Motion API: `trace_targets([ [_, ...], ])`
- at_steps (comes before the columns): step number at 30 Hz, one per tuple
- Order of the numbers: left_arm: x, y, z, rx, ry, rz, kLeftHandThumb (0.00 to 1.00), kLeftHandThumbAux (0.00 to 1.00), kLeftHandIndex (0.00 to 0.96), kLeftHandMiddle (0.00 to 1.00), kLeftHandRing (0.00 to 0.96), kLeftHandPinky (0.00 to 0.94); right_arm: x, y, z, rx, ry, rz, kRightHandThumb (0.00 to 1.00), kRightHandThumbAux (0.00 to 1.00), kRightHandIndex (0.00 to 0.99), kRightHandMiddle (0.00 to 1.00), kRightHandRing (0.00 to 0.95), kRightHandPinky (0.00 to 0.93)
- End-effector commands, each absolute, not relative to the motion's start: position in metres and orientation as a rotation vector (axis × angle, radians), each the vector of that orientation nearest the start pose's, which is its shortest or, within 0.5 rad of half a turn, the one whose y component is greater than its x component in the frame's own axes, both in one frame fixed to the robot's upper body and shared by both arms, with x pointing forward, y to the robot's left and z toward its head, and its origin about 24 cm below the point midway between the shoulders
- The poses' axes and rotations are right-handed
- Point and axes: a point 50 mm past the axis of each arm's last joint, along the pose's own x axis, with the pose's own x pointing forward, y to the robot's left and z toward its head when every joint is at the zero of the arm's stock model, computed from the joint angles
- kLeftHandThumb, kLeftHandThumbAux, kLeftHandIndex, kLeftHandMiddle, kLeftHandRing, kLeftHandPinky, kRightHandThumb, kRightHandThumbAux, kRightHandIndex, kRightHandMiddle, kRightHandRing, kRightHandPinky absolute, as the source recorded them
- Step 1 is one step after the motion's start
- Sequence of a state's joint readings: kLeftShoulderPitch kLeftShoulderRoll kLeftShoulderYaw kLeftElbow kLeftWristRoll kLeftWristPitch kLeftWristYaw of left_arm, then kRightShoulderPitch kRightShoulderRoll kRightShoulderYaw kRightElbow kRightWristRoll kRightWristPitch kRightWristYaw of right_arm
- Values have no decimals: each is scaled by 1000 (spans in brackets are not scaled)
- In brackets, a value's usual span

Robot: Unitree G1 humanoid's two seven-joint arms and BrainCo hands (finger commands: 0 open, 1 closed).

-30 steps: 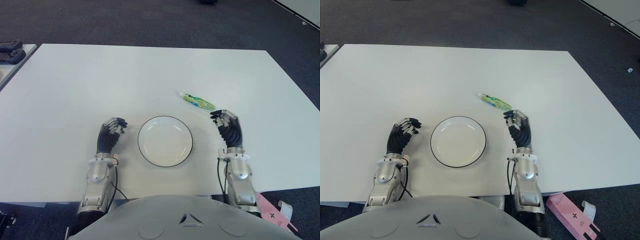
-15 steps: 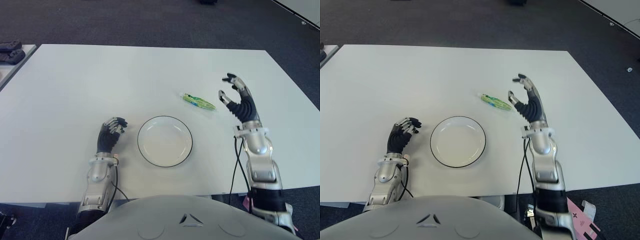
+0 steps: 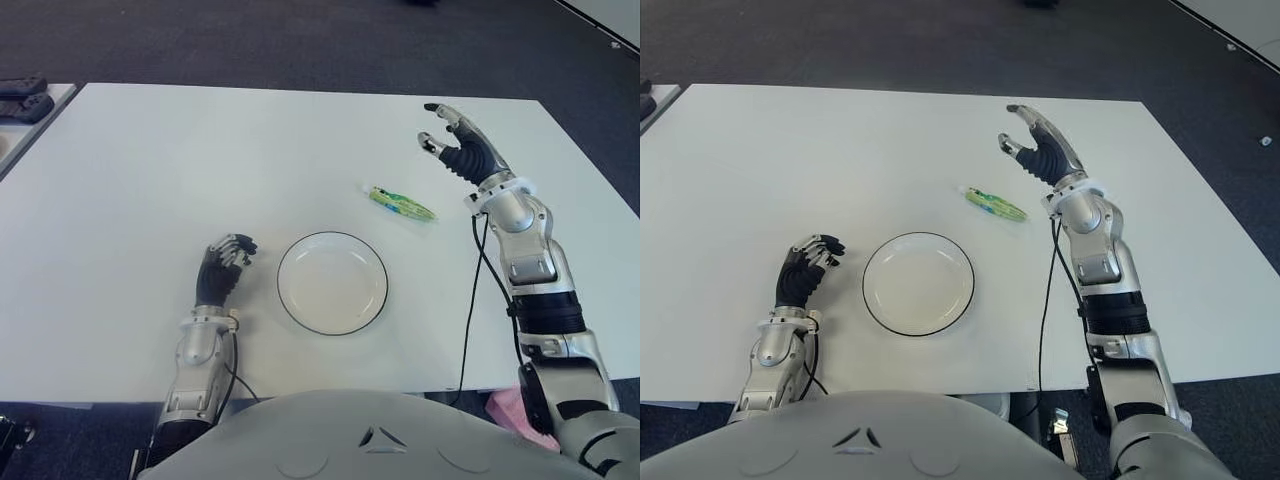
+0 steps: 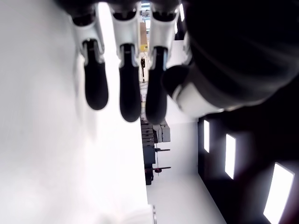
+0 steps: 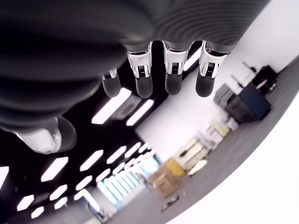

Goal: Put the toothpaste on the table into the plate.

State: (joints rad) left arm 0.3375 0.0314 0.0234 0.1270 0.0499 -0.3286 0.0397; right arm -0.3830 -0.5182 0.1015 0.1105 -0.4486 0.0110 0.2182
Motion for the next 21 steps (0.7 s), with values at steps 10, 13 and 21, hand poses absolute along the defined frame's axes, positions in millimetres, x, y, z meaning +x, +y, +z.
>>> trace_targets([
  [10, 161, 181, -33, 89, 199, 138, 703, 725, 425, 466, 461, 469, 358, -197, 83, -1256, 21, 350, 560, 172, 0, 0, 0, 0],
  [13, 161, 181, -33, 86, 202, 139, 703, 725, 425, 465, 461, 470, 361, -194, 76, -1303, 37, 378, 564, 168, 0, 0, 0, 0],
  [21, 162, 181, -34, 82, 209, 148, 704, 726, 425, 458, 457, 465, 366, -181, 50, -1420, 109, 449, 554, 151, 0, 0, 0, 0],
])
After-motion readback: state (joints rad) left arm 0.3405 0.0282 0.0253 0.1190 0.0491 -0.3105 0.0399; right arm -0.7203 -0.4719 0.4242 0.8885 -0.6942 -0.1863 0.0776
